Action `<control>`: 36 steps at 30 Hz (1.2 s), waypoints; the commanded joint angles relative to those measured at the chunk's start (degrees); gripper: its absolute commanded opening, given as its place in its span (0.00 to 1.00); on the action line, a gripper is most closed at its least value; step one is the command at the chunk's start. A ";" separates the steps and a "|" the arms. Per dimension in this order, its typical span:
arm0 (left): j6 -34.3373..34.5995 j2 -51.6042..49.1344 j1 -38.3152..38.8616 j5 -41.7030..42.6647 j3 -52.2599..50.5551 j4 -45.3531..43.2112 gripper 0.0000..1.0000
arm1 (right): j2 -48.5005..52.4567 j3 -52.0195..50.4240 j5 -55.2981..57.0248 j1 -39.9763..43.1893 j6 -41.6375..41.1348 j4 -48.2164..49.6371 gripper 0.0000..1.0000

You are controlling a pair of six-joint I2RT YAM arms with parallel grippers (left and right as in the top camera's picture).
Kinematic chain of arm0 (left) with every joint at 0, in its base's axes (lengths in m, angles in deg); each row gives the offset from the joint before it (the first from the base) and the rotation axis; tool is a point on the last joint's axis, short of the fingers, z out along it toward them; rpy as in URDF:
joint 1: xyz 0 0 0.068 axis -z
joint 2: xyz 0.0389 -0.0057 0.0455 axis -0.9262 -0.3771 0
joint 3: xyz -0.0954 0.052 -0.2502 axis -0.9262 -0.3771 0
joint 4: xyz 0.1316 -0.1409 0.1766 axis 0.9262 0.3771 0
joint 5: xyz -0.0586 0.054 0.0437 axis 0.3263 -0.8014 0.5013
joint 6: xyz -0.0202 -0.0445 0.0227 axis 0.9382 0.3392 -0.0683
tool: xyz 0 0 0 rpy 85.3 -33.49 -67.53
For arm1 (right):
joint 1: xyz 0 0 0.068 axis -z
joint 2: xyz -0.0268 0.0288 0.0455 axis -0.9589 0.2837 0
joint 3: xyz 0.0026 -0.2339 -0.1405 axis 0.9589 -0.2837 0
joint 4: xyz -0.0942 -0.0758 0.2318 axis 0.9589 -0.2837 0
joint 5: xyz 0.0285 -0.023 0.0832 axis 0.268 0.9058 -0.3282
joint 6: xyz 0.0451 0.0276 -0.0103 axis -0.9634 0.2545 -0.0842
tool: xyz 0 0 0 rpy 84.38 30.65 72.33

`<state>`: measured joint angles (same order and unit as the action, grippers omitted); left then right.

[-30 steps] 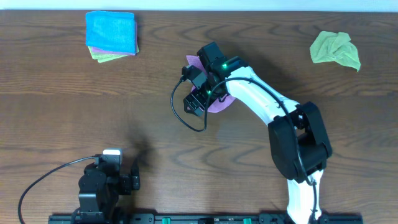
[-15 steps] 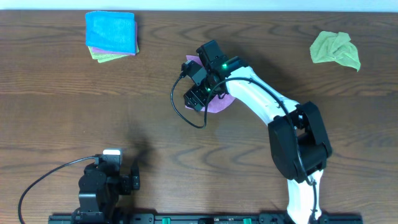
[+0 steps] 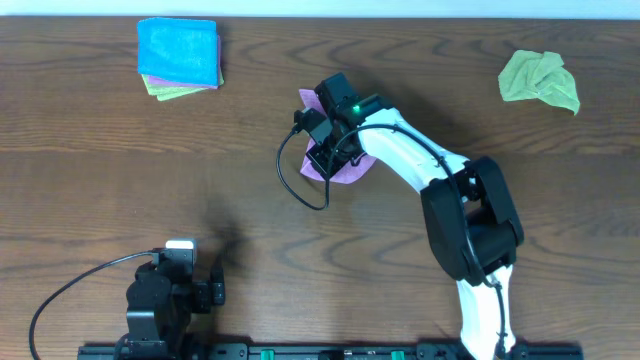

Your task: Fold the cloth

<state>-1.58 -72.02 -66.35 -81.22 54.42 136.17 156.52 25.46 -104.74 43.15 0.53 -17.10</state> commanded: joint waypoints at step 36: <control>24.35 -27.47 -0.35 18.45 20.74 -0.76 0.95 | -18.80 0.26 -4.59 7.52 -16.02 -23.96 0.62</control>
<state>17.11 -92.83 -66.35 -66.77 70.15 134.97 138.79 25.49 -109.79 49.58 -17.37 -40.36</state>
